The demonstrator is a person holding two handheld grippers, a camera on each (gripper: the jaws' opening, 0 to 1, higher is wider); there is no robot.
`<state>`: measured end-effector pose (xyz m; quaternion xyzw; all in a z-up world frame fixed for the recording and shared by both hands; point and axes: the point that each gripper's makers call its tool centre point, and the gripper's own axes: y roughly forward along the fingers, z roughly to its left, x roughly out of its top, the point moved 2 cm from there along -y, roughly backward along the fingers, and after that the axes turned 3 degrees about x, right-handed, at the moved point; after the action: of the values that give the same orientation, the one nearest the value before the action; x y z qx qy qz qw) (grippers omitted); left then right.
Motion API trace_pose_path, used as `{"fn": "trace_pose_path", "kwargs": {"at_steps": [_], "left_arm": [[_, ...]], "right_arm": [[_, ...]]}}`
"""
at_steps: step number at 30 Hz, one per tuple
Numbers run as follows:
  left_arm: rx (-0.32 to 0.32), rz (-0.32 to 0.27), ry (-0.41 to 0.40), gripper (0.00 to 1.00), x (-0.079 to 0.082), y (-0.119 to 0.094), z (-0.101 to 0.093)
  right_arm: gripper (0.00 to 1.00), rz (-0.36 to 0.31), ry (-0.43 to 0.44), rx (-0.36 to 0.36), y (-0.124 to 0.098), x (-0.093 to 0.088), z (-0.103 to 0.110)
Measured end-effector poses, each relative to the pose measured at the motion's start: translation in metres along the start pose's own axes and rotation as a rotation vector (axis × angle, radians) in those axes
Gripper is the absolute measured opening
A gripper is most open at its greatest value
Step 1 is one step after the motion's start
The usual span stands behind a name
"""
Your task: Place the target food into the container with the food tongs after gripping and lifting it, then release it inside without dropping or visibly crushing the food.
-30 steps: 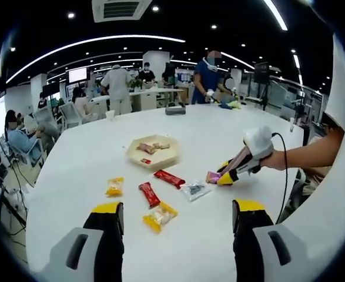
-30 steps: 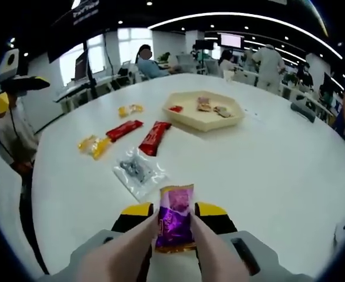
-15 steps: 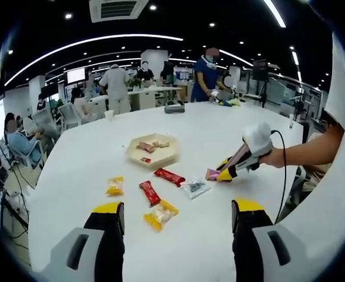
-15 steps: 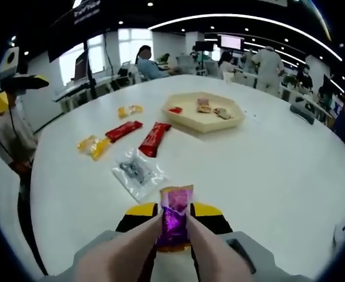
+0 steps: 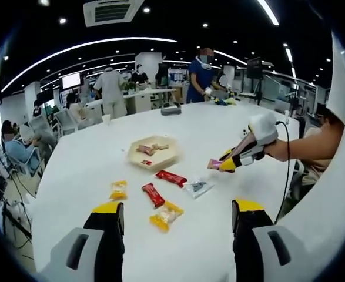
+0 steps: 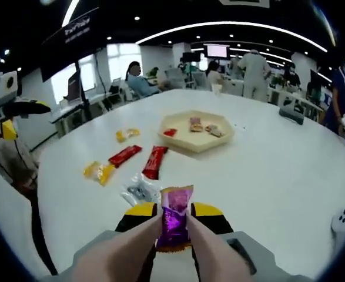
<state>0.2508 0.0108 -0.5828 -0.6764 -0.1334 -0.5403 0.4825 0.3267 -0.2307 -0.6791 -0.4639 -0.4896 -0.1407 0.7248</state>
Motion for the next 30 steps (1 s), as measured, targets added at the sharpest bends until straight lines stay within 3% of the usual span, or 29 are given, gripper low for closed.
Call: {"fn": "trace_pose_path", "kwargs": {"at_steps": [7,10,14,23,30], "left_arm": [[-0.062,-0.027,-0.002,0.74,-0.001,-0.001,0.010],[-0.101,-0.038,0.008,0.74,-0.001,-0.006,0.015],[-0.132,-0.064,0.015,0.74,-0.001,-0.015,0.026],[-0.210,-0.065,0.028,0.74,-0.026,-0.033,0.047],[-0.291,-0.044,0.058,0.74,-0.047,-0.040,0.037]], "right_arm": [[0.21,-0.032,0.055,-0.068,-0.017,0.011,0.009],[0.21,-0.052,0.119,-0.107,-0.025,0.017,0.019],[0.21,-0.060,0.137,-0.155,-0.034,0.021,0.038],[0.22,-0.104,0.243,-0.264,-0.062,0.025,0.075],[0.21,-0.124,0.286,-0.340,-0.079,0.013,0.099]]}}
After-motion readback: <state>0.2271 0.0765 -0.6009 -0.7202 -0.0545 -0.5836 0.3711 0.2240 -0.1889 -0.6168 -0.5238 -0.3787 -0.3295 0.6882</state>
